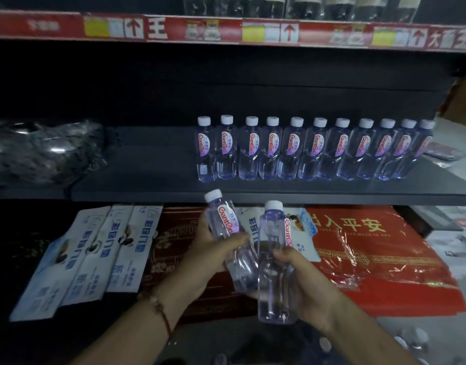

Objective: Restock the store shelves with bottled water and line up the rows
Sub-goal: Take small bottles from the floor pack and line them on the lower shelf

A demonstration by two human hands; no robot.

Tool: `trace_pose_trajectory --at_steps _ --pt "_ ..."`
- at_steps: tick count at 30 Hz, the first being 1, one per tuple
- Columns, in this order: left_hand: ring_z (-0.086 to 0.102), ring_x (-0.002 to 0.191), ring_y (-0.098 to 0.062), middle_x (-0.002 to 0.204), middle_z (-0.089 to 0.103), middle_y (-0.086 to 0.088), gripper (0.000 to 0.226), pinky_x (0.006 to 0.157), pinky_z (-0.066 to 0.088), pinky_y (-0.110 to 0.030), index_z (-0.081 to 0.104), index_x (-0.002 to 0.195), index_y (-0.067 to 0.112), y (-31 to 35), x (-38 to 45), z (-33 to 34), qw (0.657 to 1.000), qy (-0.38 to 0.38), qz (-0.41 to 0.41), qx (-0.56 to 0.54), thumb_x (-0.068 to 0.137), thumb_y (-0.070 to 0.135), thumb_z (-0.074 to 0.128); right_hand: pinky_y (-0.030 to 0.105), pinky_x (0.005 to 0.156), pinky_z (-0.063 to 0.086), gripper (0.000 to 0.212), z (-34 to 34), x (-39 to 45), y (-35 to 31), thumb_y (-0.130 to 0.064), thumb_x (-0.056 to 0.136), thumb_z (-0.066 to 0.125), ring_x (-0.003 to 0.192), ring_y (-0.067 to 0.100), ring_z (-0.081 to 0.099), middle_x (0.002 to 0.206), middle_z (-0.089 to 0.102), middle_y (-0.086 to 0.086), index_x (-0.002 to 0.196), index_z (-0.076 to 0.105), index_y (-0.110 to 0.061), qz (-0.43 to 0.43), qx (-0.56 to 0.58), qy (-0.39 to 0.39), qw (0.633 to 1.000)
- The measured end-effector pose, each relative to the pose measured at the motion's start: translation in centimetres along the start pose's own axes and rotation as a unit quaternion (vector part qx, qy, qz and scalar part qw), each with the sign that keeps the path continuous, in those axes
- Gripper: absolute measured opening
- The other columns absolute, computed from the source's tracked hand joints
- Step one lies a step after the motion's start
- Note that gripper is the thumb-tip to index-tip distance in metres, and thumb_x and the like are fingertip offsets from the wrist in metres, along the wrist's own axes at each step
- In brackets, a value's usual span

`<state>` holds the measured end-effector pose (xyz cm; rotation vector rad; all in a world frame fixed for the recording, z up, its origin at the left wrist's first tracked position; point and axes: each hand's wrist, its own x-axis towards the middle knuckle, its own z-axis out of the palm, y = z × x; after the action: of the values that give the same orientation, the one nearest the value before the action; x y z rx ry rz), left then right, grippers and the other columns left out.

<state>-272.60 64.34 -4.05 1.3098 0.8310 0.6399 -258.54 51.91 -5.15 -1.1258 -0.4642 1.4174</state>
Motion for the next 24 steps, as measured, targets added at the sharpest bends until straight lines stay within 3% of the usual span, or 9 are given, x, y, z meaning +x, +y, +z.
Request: trace_pose_trajectory --at_steps 2,4,7,9,12,16,19,24 --pt "0.073 0.080 -0.001 0.104 0.073 0.010 0.062 0.057 0.056 -0.019 0.045 0.127 0.042 0.3 0.0 -1.3 0.999 0.031 0.039 0.018 0.084 0.016 0.081 0.058 0.103 0.046 0.026 0.6 0.7 -0.2 -0.036 0.082 0.070 0.111 0.036 0.066 0.113 0.074 0.014 0.101 0.079 -0.021 0.006 -0.053 0.018 0.998" --pt "0.070 0.082 0.007 0.106 0.071 0.013 0.061 0.060 0.053 -0.011 0.046 0.123 0.044 0.8 0.4 -3.1 0.993 0.063 0.085 0.059 0.082 0.015 0.082 0.048 0.092 0.052 0.040 2.0 1.7 -0.6 -0.037 0.075 0.077 0.103 0.032 0.070 0.108 0.075 0.012 0.112 0.074 -0.020 -0.018 -0.107 0.043 0.993" --pt "0.060 0.085 0.024 0.105 0.059 0.033 0.080 0.071 0.048 -0.012 0.031 0.131 0.055 1.8 0.6 -6.1 0.980 0.097 0.130 0.112 0.082 0.019 0.083 0.029 0.071 0.055 0.025 4.6 4.4 -2.1 -0.020 0.084 0.076 0.081 0.021 0.073 0.086 0.077 0.007 0.105 0.068 -0.007 -0.092 -0.176 0.091 0.976" --pt "0.056 0.079 0.030 0.106 0.051 0.039 0.090 0.070 0.043 -0.012 0.023 0.138 0.056 2.4 0.9 -8.1 0.975 0.123 0.133 0.131 0.081 0.022 0.084 0.028 0.070 0.054 0.028 6.2 6.9 -3.6 -0.018 0.080 0.080 0.083 0.023 0.072 0.089 0.076 0.009 0.103 0.068 -0.006 -0.140 -0.209 0.117 0.961" --pt "0.064 0.089 0.014 0.117 0.059 0.030 0.097 0.082 0.052 -0.030 0.023 0.144 0.056 2.4 1.8 -10.7 0.967 0.163 0.141 0.136 0.077 0.029 0.087 0.025 0.069 0.050 0.031 8.4 11.1 -5.8 -0.016 0.077 0.083 0.079 0.018 0.071 0.088 0.075 0.005 0.103 0.069 -0.007 -0.205 -0.245 0.146 0.936" --pt "0.066 0.109 -0.009 0.132 0.062 0.019 0.102 0.097 0.053 -0.049 0.020 0.145 0.060 2.5 2.5 -12.5 0.962 0.186 0.138 0.143 0.070 0.042 0.087 0.027 0.070 0.054 0.038 11.4 16.2 -8.1 -0.018 0.075 0.086 0.084 0.016 0.071 0.095 0.074 0.001 0.107 0.066 -0.014 -0.265 -0.274 0.187 0.905" --pt "0.065 0.110 -0.010 0.133 0.060 0.020 0.102 0.097 0.053 -0.051 0.019 0.145 0.062 2.6 3.1 -12.8 0.962 0.185 0.137 0.150 0.071 0.043 0.086 0.024 0.071 0.052 0.043 12.9 19.4 -8.9 -0.021 0.076 0.085 0.085 0.012 0.068 0.098 0.071 -0.004 0.113 0.063 -0.014 -0.273 -0.318 0.219 0.881" --pt "0.064 0.105 -0.004 0.129 0.061 0.020 0.102 0.095 0.054 -0.044 0.015 0.147 0.061 2.6 4.0 -12.9 0.960 0.177 0.147 0.159 0.075 0.039 0.086 0.024 0.069 0.049 0.031 13.7 23.0 -8.6 -0.020 0.079 0.082 0.077 0.011 0.061 0.092 0.066 -0.002 0.100 0.059 -0.017 -0.295 -0.375 0.271 0.836"
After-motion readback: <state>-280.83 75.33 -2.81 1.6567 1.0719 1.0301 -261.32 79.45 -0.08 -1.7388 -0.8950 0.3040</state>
